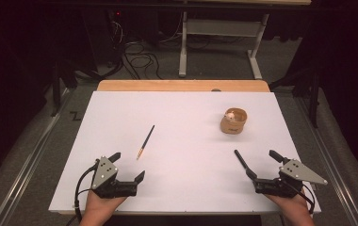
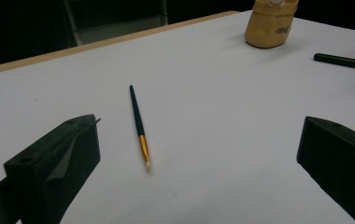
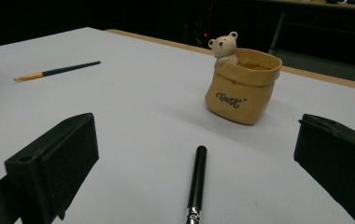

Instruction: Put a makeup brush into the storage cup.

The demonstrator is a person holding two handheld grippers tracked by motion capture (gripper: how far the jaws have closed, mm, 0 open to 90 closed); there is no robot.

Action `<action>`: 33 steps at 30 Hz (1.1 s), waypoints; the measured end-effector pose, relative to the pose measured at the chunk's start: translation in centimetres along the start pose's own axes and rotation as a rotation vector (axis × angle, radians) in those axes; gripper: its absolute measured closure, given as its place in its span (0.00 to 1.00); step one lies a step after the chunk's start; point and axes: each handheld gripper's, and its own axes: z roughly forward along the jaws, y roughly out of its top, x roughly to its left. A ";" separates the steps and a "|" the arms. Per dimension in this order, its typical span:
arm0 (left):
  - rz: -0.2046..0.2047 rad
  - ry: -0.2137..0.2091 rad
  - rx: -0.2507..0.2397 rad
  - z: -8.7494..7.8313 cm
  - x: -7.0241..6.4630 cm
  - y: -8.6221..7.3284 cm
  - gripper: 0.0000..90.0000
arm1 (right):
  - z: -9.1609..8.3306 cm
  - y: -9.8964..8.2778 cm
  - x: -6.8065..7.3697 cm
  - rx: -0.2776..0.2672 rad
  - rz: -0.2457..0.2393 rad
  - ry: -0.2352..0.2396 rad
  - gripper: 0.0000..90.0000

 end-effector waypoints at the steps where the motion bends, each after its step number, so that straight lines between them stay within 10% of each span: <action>1: 0.000 0.000 0.000 0.0 0.0 0.0 0.00 | 0.0 0.0 0.0 0.000 0.000 0.000 0.00; 33: -0.013 0.026 -0.013 -0.3 0.6 0.0 0.00 | -0.1 -0.1 -0.3 -0.007 0.006 -0.007 0.00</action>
